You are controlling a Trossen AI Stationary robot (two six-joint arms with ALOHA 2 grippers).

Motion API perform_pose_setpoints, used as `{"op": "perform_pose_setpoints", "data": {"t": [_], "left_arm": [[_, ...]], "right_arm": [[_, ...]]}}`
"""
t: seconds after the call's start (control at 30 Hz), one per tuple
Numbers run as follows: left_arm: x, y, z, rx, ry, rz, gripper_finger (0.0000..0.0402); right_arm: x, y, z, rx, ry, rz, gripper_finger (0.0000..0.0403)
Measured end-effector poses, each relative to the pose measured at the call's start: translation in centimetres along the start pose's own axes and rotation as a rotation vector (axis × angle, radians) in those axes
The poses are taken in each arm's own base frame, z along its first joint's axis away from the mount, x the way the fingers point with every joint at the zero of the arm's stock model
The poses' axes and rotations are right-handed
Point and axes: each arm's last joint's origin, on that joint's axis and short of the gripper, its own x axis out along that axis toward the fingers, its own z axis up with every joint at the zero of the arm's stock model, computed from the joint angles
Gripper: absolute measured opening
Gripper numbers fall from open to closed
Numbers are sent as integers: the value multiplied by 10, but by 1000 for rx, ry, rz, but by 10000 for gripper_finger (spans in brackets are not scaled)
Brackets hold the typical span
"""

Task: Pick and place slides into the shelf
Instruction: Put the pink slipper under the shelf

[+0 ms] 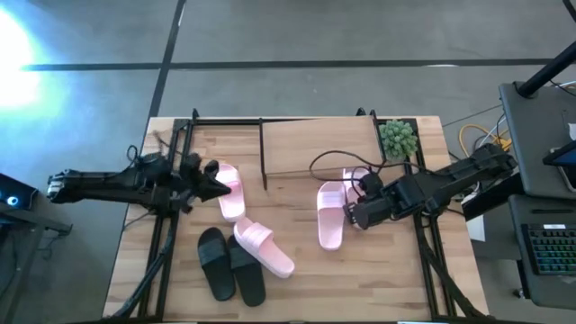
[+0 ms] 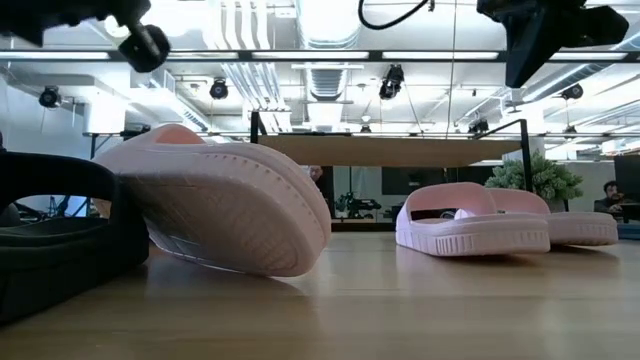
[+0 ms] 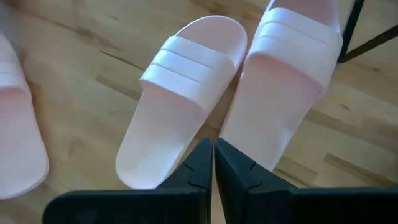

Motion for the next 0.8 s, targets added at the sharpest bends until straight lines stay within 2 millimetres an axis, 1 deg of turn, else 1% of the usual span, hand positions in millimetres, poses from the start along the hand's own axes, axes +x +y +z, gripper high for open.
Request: {"op": "perform_pose_setpoints", "data": {"t": [0.1,0.2,0.4,0.5,0.6,0.7,0.8], "left_arm": [[16,-2,5,44,121,50,0],[33,-4,8,134,180,55,0],[67,-7,-2,366,269,127,0],[85,-2,-11,395,341,149,0],[103,4,-17,395,375,155,0],[124,12,-24,431,436,165,0],[146,16,-27,469,474,166,0]], "right_arm": [[-1,-1,-3,3,4,-10,9],[-3,-4,-10,-3,13,-37,9],[-10,-11,-29,28,19,-89,9],[-13,-13,-39,88,21,-95,9],[-13,-15,-46,174,19,-93,9],[-9,-15,-52,246,43,-87,8],[0,-13,-58,272,102,-69,8]]}}
